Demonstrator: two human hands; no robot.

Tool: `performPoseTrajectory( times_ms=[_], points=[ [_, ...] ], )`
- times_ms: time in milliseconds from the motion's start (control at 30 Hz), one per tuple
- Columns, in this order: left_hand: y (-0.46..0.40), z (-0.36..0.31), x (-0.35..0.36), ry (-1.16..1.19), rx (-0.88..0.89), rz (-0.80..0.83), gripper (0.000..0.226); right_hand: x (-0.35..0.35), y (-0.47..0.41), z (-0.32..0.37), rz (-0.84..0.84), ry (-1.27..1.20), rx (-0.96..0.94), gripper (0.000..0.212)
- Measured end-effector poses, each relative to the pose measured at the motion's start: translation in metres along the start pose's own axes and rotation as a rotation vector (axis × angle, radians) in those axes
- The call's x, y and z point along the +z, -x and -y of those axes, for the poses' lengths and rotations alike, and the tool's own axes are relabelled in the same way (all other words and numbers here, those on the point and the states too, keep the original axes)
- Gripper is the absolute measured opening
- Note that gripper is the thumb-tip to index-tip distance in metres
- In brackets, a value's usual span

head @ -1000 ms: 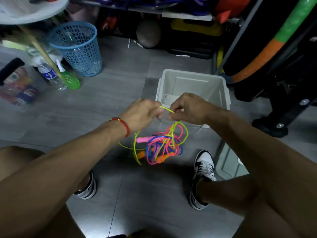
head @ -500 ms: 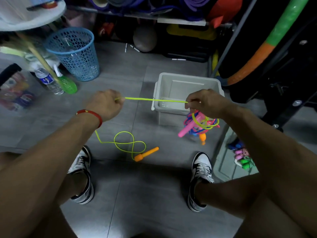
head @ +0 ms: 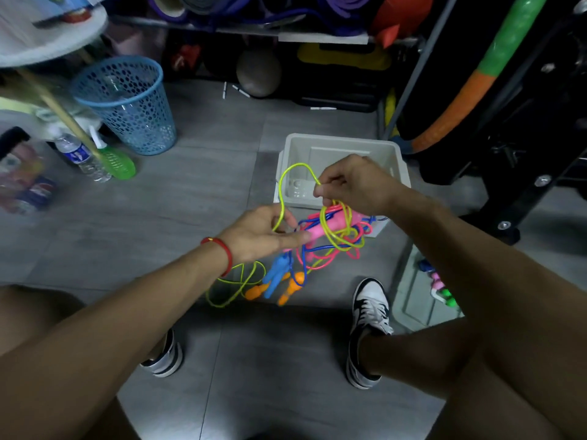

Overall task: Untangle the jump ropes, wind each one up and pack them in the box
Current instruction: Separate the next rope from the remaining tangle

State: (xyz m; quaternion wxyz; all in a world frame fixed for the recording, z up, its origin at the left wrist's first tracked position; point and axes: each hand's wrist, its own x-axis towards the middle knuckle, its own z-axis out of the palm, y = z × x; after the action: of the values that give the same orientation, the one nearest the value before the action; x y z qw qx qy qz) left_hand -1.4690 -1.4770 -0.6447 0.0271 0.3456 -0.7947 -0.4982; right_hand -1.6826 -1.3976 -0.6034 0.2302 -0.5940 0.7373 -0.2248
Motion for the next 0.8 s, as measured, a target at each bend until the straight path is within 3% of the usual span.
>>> performPoseTrajectory(
  times_ms=[167, 433, 600, 800],
  points=[
    [0.007, -0.007, 0.009, -0.115, 0.029, -0.076, 0.057, 0.011, -0.007, 0.017, -0.109, -0.106, 0.109, 0.027],
    [-0.008, -0.014, 0.014, 0.002, -0.001, -0.121, 0.051, 0.006, -0.005, 0.027, -0.204, -0.211, 0.214, 0.027],
    [-0.015, -0.017, 0.014, 0.033, -0.009, -0.14, 0.03, 0.006, -0.004, 0.03, -0.253, -0.151, 0.258, 0.029],
    [-0.011, -0.025, 0.019, 0.104, 0.006, -0.067, 0.048, 0.002, -0.003, 0.028, -0.336, -0.046, 0.283, 0.04]
  ],
)
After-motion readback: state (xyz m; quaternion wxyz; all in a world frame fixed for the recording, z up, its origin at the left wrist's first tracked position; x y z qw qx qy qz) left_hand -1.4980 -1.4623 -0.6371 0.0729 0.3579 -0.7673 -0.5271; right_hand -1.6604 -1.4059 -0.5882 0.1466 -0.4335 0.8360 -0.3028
